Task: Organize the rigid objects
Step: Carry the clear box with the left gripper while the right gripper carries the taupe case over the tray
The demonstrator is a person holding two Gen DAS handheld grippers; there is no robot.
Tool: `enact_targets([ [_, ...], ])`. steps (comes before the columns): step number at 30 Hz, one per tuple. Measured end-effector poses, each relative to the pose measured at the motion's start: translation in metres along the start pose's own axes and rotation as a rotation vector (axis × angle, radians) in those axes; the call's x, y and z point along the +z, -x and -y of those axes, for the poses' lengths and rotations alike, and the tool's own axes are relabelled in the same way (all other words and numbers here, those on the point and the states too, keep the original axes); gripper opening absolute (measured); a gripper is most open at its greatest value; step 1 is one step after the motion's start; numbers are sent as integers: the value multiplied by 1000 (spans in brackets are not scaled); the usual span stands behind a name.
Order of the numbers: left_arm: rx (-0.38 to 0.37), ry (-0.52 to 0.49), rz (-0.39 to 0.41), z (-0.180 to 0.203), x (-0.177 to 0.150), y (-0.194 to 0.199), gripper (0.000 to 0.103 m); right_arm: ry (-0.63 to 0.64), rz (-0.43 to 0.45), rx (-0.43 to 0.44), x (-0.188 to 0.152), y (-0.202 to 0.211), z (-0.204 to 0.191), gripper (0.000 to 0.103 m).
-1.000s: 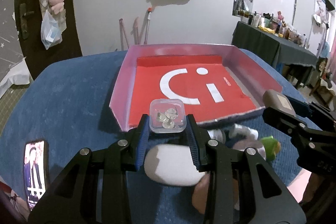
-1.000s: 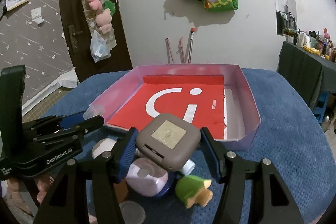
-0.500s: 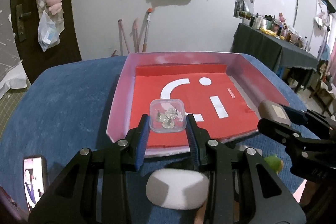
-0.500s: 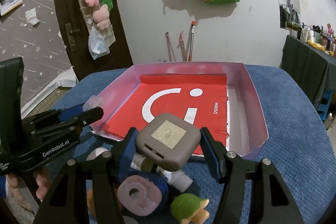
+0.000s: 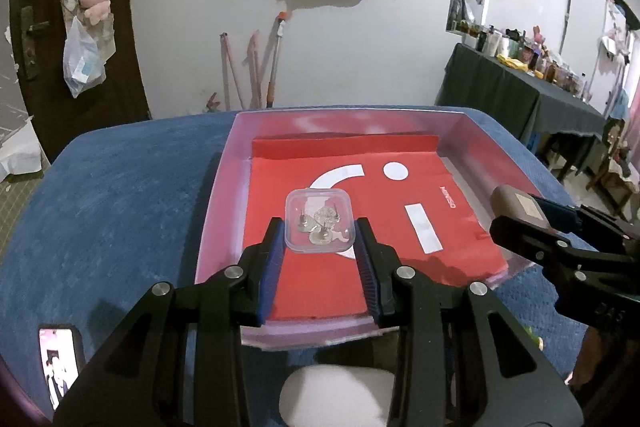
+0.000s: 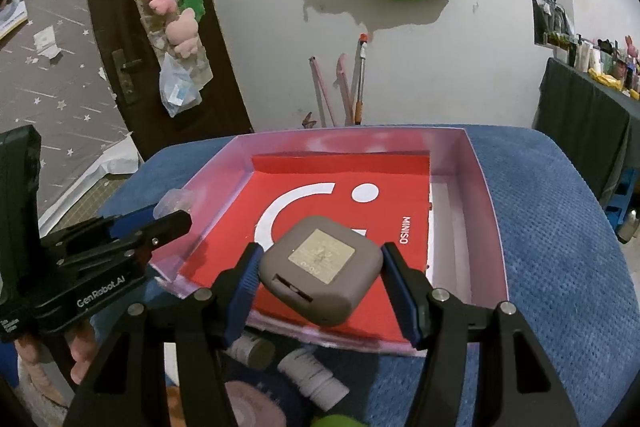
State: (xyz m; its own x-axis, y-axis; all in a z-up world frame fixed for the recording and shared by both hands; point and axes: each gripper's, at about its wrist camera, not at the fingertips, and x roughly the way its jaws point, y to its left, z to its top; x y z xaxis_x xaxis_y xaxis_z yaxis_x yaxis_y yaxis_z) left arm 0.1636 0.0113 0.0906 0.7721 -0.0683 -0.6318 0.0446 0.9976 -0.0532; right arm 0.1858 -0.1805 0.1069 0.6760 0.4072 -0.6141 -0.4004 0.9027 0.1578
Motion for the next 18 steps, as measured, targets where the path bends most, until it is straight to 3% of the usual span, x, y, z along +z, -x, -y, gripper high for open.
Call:
enact_targets([
  [18,-14,-3,-116,3,14,-50,33,-40,-107,-17,17,-53,22,62],
])
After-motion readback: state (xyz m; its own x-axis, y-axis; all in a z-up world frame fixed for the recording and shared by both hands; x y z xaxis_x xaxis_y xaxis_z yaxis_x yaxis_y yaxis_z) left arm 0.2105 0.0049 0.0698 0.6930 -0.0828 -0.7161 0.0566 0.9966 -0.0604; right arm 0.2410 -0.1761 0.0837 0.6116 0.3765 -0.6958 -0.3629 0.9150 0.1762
